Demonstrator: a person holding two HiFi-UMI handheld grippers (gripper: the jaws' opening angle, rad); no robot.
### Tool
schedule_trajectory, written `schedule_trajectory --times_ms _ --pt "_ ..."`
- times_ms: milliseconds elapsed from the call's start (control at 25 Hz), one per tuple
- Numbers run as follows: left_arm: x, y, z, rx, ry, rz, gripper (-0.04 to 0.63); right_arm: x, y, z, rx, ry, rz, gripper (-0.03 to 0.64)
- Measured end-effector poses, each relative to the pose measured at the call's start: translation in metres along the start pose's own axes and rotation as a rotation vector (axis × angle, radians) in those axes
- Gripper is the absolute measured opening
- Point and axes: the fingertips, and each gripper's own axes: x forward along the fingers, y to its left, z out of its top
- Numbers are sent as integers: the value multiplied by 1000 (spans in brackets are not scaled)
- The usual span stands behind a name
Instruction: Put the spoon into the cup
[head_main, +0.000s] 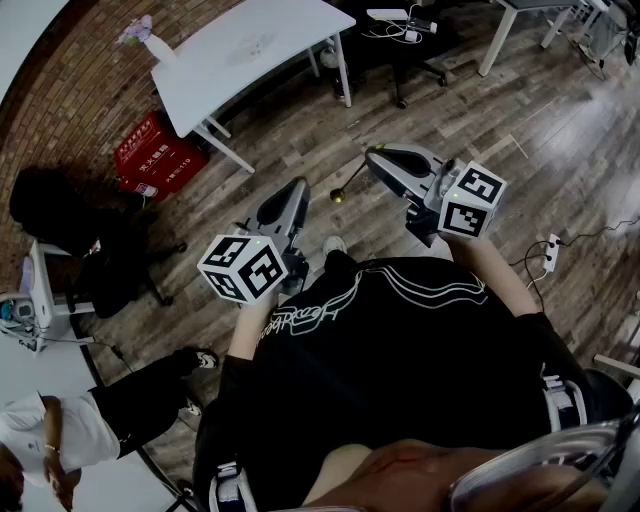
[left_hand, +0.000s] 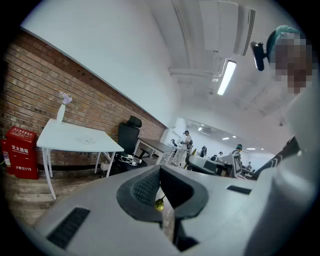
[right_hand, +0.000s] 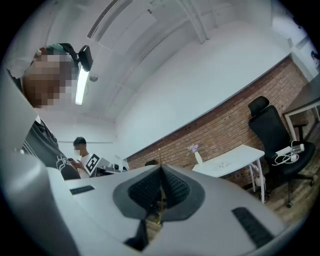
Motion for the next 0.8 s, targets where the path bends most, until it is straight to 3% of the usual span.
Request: schedule_trajectory --times_ms 400,800 --pt "-3 1 -3 3 13 6 3 -4 -5 -4 19 -6 -20 -2" --pt "23 9 -15 12 40 -40 3 -10 -27 -16 38 -25 -67 -2"
